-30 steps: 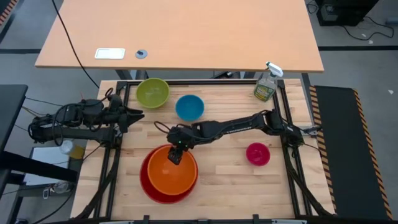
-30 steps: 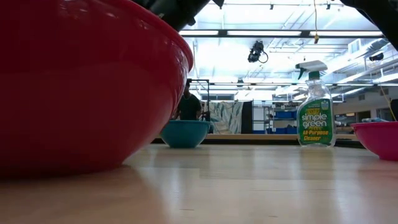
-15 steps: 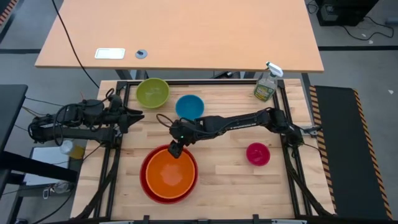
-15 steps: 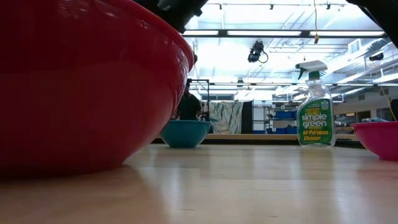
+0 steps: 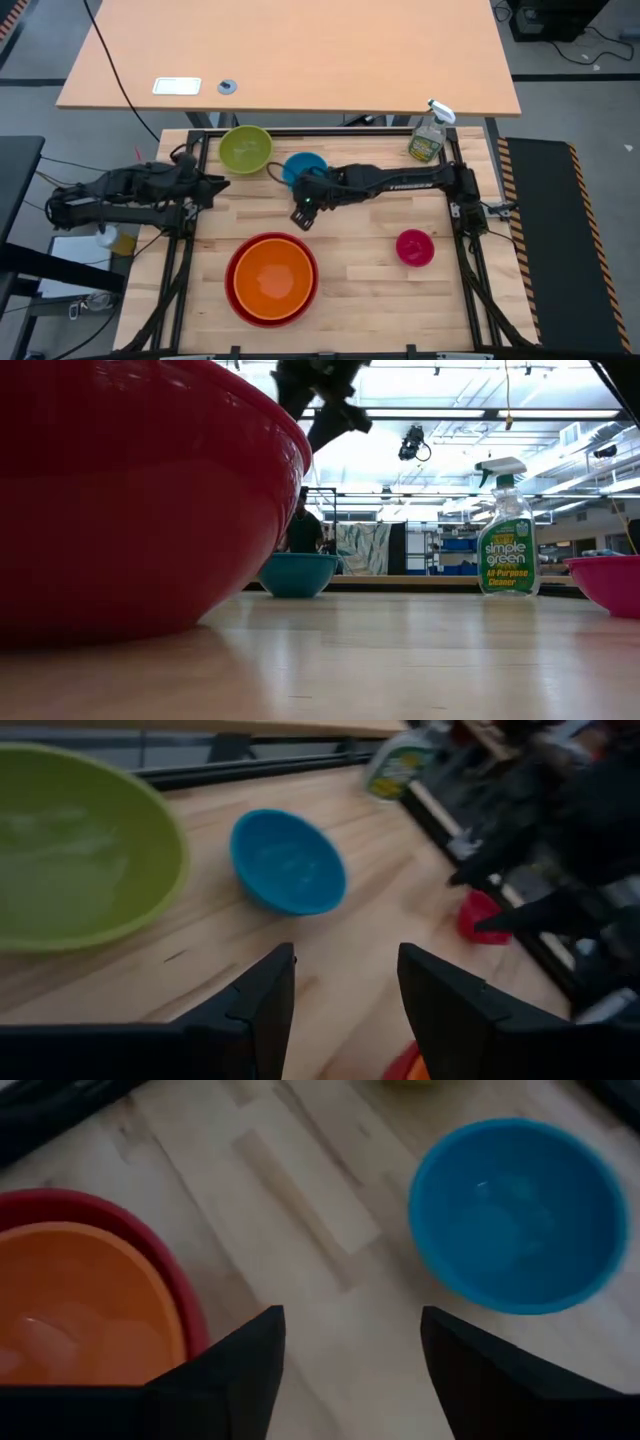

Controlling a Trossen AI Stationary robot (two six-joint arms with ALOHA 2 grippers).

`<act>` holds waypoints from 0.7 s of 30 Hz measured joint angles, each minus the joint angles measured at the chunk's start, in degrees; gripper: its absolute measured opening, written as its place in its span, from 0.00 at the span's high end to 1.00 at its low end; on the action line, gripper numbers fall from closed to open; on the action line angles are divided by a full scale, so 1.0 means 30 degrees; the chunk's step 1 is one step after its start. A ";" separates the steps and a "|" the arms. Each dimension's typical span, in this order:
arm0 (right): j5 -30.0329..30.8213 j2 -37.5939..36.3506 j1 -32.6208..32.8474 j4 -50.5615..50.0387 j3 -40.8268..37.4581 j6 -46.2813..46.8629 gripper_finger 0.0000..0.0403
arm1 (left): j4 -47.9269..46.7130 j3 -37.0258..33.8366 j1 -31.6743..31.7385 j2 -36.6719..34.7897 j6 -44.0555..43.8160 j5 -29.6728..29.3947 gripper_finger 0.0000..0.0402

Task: Nest bowls inside each other
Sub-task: Stack the green bowl on top of the orange bowl

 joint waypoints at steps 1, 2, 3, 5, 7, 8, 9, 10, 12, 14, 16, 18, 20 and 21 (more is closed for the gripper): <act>0.0057 -0.0231 -0.0116 0.0014 -0.0211 -0.0289 0.41 | -0.0047 0.0000 0.0178 0.0246 -0.0115 0.0042 0.55; 0.0090 -0.0508 -0.0247 0.0150 -0.0603 -0.0552 0.41 | -0.0063 0.0000 0.0371 0.0554 -0.0159 0.0178 0.55; 0.0048 -0.0852 -0.0423 0.0391 -0.1169 -0.0852 0.42 | -0.0030 0.0000 0.0576 0.0923 -0.0153 0.0284 0.55; -0.0345 -0.1613 -0.0827 0.1066 -0.2527 -0.1407 0.43 | 0.0041 0.0000 0.1036 0.1809 0.0064 0.0499 0.55; -0.0850 -0.2609 -0.1338 0.1926 -0.4186 -0.1926 0.45 | 0.0099 0.0000 0.1657 0.2672 0.0300 0.0751 0.55; -0.1246 -0.3194 -0.1623 0.2408 -0.5066 -0.2189 0.45 | 0.0115 0.0000 0.2056 0.3082 0.0306 0.0881 0.55; -0.1637 -0.3806 -0.1924 0.2933 -0.5929 -0.2356 0.46 | 0.0140 0.0000 0.2533 0.3480 0.0287 0.1111 0.55; -0.2048 -0.4522 -0.2250 0.3610 -0.6971 -0.2525 0.46 | 0.0201 0.0000 0.3040 0.3844 0.0210 0.1320 0.55; -0.2867 -0.5862 -0.2988 0.4874 -0.8889 -0.2858 0.47 | 0.0511 -0.0007 0.4236 0.4545 -0.0003 0.2071 0.55; -0.3671 -0.7120 -0.3774 0.6074 -1.0578 -0.3154 0.47 | 0.0810 -0.0007 0.5497 0.5231 -0.0041 0.2708 0.55; -0.4447 -0.8159 -0.4543 0.6846 -1.1813 -0.3542 0.47 | 0.0810 -0.0007 0.6628 0.6073 -0.0136 0.2976 0.55; -0.4898 -0.8912 -0.5247 0.7308 -1.2691 -0.4198 0.47 | 0.0552 -0.0007 0.7831 0.6984 -0.0277 0.3234 0.55; -0.5412 -0.9290 -0.5829 0.7591 -1.3223 -0.5118 0.47 | 0.0225 -0.0007 0.9063 0.7811 -0.0634 0.3284 0.55; -0.5820 -0.9338 -0.6081 0.7726 -1.3376 -0.5482 0.47 | 0.0044 -0.0007 0.9649 0.8215 -0.0922 0.3278 0.55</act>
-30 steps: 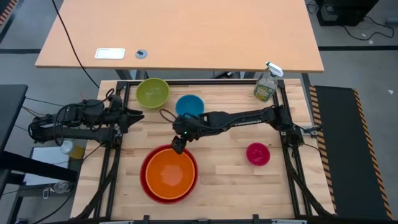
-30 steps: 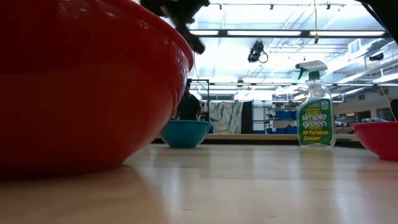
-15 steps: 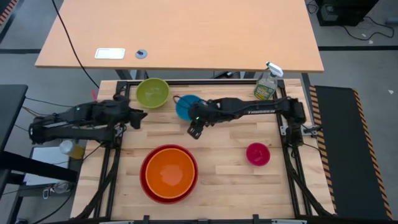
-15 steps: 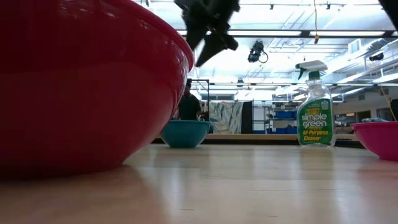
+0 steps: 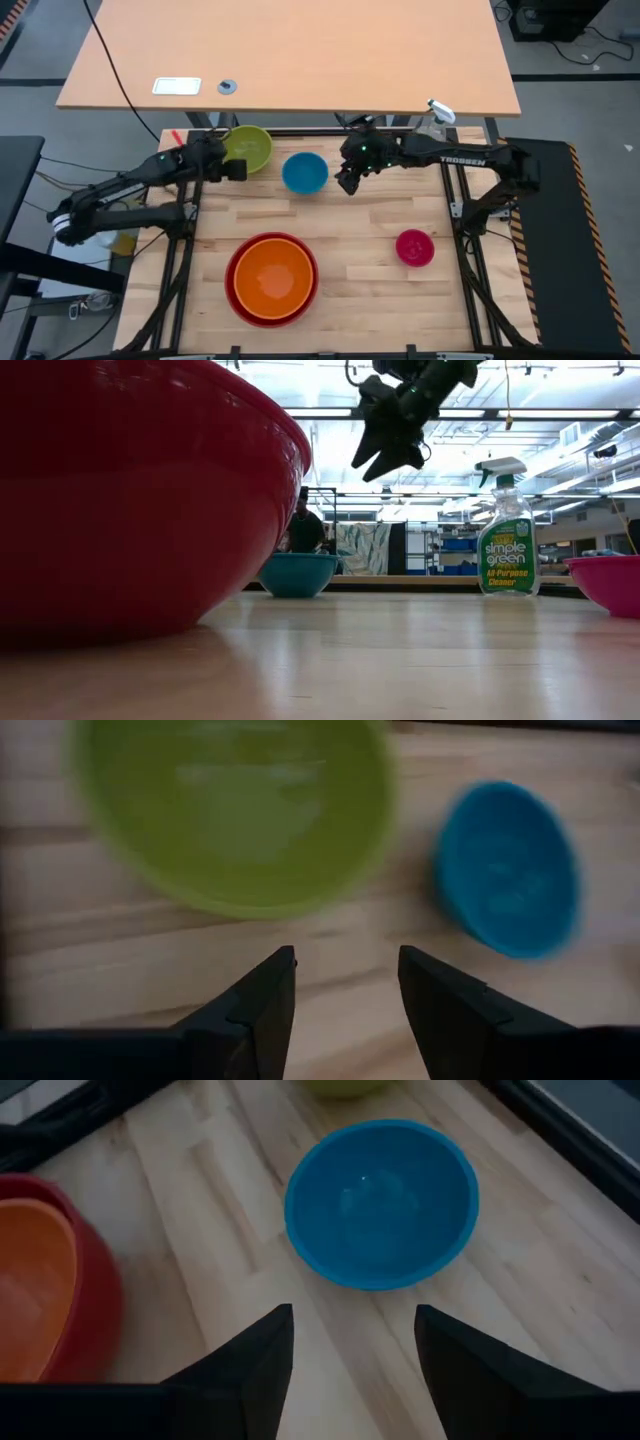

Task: Nest bowls inside each other
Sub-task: Stack the green bowl on top of the orange bowl

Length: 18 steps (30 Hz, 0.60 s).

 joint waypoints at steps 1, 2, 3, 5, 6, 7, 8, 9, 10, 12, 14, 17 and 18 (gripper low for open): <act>-0.0458 -0.0005 -0.0207 0.0040 -0.0097 -0.0284 0.47 | -0.0070 0.0000 0.0549 0.0401 -0.0317 0.0017 0.55; -0.0981 -0.0001 -0.0420 0.0020 -0.0147 -0.0480 0.47 | -0.0019 0.0000 0.1090 0.0730 -0.0582 0.0233 0.55; -0.1472 0.0014 -0.0589 0.0023 -0.0185 -0.0611 0.47 | 0.0032 -0.0007 0.1652 0.1006 -0.0750 0.0582 0.55; -0.2096 0.0054 -0.0797 0.0030 -0.0195 -0.0923 0.47 | 0.0036 -0.0007 0.2585 0.1262 -0.0772 0.0973 0.55; -0.2166 0.0054 -0.0849 0.0031 -0.0195 -0.1172 0.47 | 0.0044 -0.0007 0.3020 0.1339 -0.0753 0.0966 0.55; -0.2162 0.0054 -0.0856 0.0052 -0.0195 -0.1453 0.47 | 0.0037 -0.0007 0.3436 0.1397 -0.0710 0.0931 0.55; -0.2126 0.0054 -0.0856 0.0103 -0.0195 -0.1682 0.47 | 0.0044 -0.0007 0.3876 0.1410 -0.0611 0.0875 0.54; -0.2015 0.0054 -0.0866 0.0190 -0.0195 -0.1814 0.47 | 0.0131 -0.0007 0.4450 0.1391 -0.0382 0.0845 0.54; -0.1982 0.0061 -0.0912 0.0277 -0.0195 -0.1853 0.47 | 0.0203 -0.0007 0.5016 0.1381 -0.0099 0.0810 0.53; -0.2030 0.0074 -0.0936 0.0449 -0.0203 -0.1873 0.47 | 0.0198 -0.0007 0.6299 0.1485 0.0700 0.0749 0.50; -0.2080 0.0075 -0.0943 0.0720 -0.0203 -0.2006 0.47 | 0.0265 -0.0007 0.7441 0.1866 0.1354 0.0823 0.46; -0.2104 0.0083 -0.0943 0.1233 -0.0210 -0.2294 0.47 | 0.1102 -0.0015 0.8841 0.2787 0.2293 0.1675 0.42; -0.2145 0.0083 -0.0944 0.1383 -0.0210 -0.2311 0.47 | 0.1504 -0.0007 0.9181 0.3155 0.2557 0.1941 0.41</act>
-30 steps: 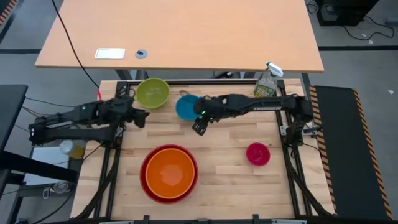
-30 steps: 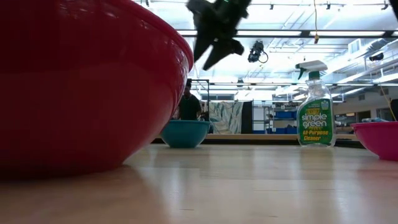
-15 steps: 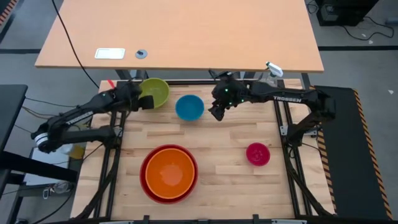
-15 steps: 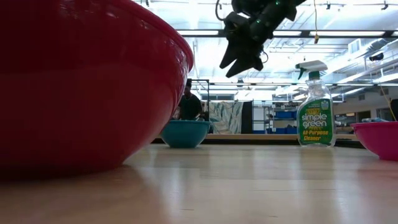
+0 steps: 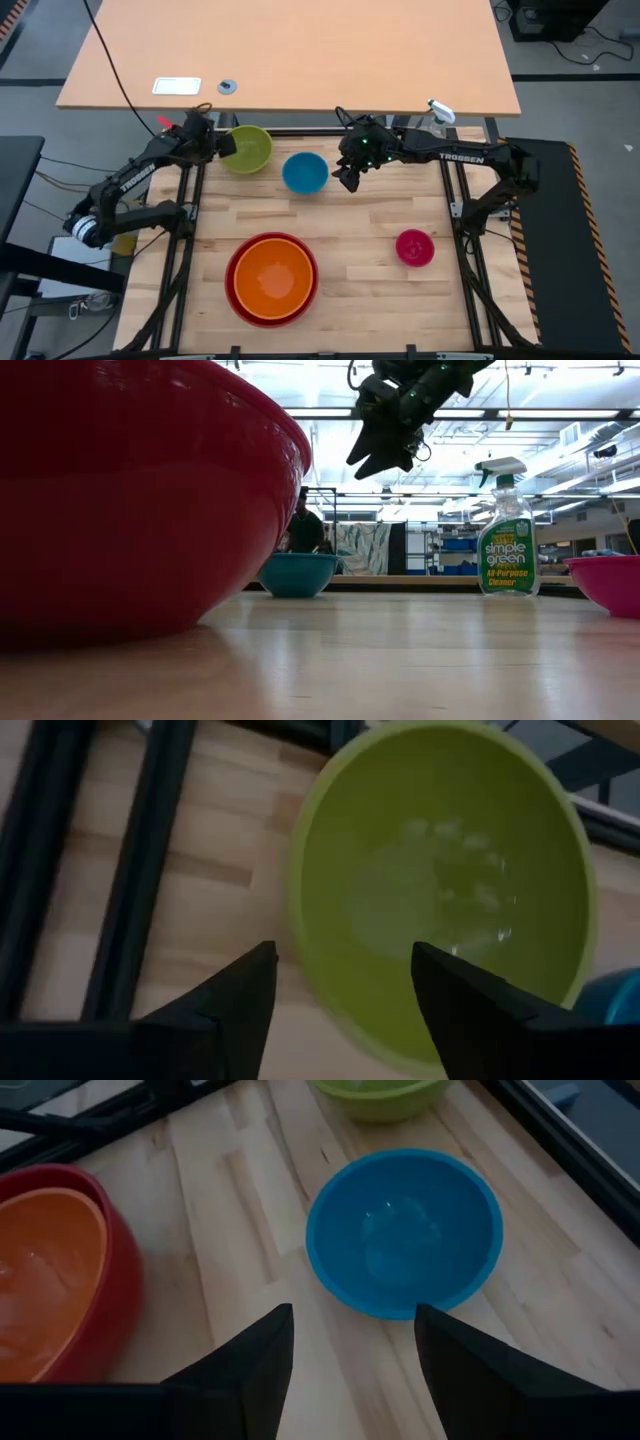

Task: Nest bowls inside each other
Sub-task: Stack the green bowl on top of the orange bowl

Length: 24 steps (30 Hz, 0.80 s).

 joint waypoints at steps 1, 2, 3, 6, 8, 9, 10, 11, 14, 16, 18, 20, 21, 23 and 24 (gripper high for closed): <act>-0.0025 0.0000 -0.0014 0.0105 0.0000 -0.0002 0.47 | 0.0292 0.0000 0.0283 0.0419 0.0175 0.0131 0.40; -0.0046 0.0000 -0.0028 0.0155 0.0000 0.0001 0.47 | 0.0411 0.0000 0.0536 0.0842 0.0213 0.0178 0.39; -0.0089 0.0000 -0.0028 0.0151 0.0000 0.0021 0.47 | 0.0538 0.0000 0.0794 0.1256 0.0254 0.0252 0.39; -0.0098 0.0007 -0.0028 -0.0003 0.0000 0.0096 0.47 | 0.1233 0.0004 0.1545 0.2374 0.0831 0.0898 0.39; -0.0090 0.0007 -0.0028 -0.0002 0.0000 0.0105 0.47 | 0.0749 -0.0007 0.1527 0.2811 0.0888 0.0547 0.39; -0.0090 0.0007 -0.0013 0.0032 0.0000 0.0118 0.47 | 0.0792 -0.0007 0.1408 0.3004 0.0901 0.0405 0.39; -0.0076 0.0007 0.0001 0.0100 0.0000 0.0133 0.47 | 0.0787 -0.0007 0.1282 0.3166 0.1019 0.0312 0.39; -0.0039 0.0007 0.0016 0.0151 0.0000 0.0140 0.47 | 0.0663 -0.0007 0.1188 0.3256 0.1102 0.0275 0.39; 0.0026 0.0007 0.0016 0.0207 0.0000 0.0140 0.47 | 0.1003 -0.0007 0.0925 0.3460 0.0821 0.0790 0.39; 0.0046 0.0007 0.0016 0.0233 0.0000 0.0144 0.47 | 0.1270 -0.0007 0.0467 0.3578 0.0396 0.1005 0.39; 0.0055 0.0007 0.0016 0.0345 0.0000 0.0147 0.47 | 0.1612 -0.0007 -0.0012 0.3843 -0.0215 0.0817 0.39; 0.0049 0.0007 0.0023 0.0488 0.0000 0.0154 0.47 | 0.1660 -0.0007 -0.0448 0.4214 -0.0813 0.0350 0.39; 0.0025 0.0014 0.0023 0.0549 0.0000 0.0200 0.47 | 0.1678 -0.0007 -0.0606 0.4447 -0.1094 0.0311 0.39; -0.0032 0.0015 0.0023 0.0673 0.0000 0.0505 0.47 | 0.1674 -0.0007 -0.0996 0.4925 -0.1823 0.0262 0.39; -0.0045 0.0015 0.0027 0.0679 0.0000 0.0569 0.47 | 0.1712 -0.0007 -0.1235 0.5166 -0.2142 0.0268 0.39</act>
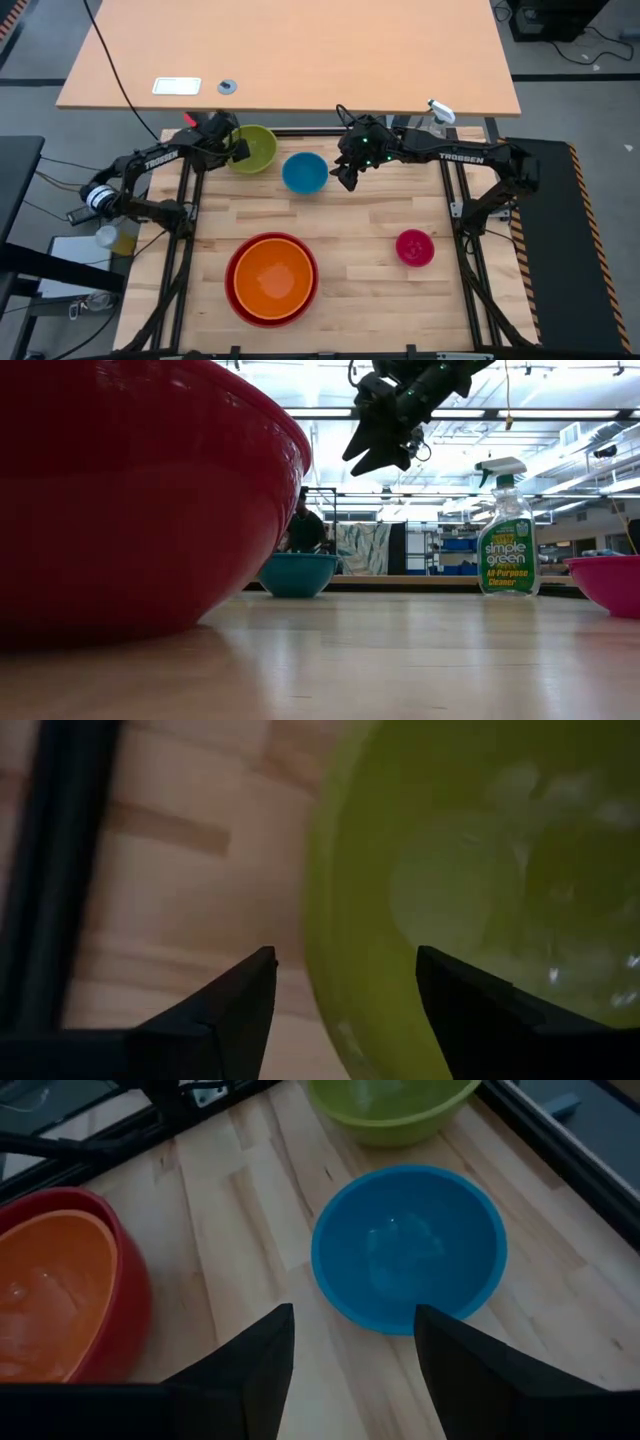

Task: Nest bowls inside each other
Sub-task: Stack the green bowl on top of the orange bowl

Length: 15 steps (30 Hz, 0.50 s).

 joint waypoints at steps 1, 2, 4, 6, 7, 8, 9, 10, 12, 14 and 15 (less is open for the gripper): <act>-0.0038 0.0000 0.0017 0.0002 0.0000 0.0023 0.47 | 0.0111 0.0000 -0.0237 0.0215 -0.0278 0.0008 0.39; -0.0038 0.0000 0.0055 0.0009 0.0000 0.0022 0.47 | 0.0213 0.0007 -0.0469 0.0428 -0.0571 0.0008 0.39; -0.0039 0.0000 0.0147 0.0009 0.0000 0.0022 0.47 | 0.0222 0.0000 -0.0906 0.0810 -0.0989 0.0001 0.39; -0.0045 0.0000 0.0295 -0.0029 0.0000 0.0022 0.47 | 0.0312 0.0004 -0.1360 0.1225 -0.1302 0.0028 0.39; -0.0045 0.0000 0.0383 -0.0060 0.0000 0.0022 0.47 | 0.0279 0.0000 -0.1595 0.1380 -0.1537 0.0078 0.40; -0.0045 0.0000 0.0479 -0.0083 0.0000 0.0027 0.47 | 0.0261 0.0000 -0.1839 0.1486 -0.1714 0.0098 0.40; -0.0045 0.0000 0.0587 -0.0082 0.0000 0.0022 0.47 | 0.0280 0.0002 -0.2059 0.1577 -0.1845 0.0112 0.41; -0.0045 0.0005 0.0691 -0.0061 0.0000 0.0022 0.47 | 0.0305 0.0004 -0.2240 0.1680 -0.1963 0.0140 0.43; -0.0045 0.0007 0.0848 -0.0035 0.0000 0.0022 0.47 | 0.0317 0.0007 -0.2437 0.1901 -0.2047 0.0130 0.47; -0.0052 0.0007 0.0967 -0.0035 0.0000 0.0022 0.47 | 0.0343 0.0007 -0.2464 0.2068 -0.2147 0.0034 0.51; -0.0052 0.0007 0.1013 -0.0035 0.0000 0.0022 0.47 | 0.0356 0.0007 -0.2457 0.2123 -0.2195 0.0034 0.53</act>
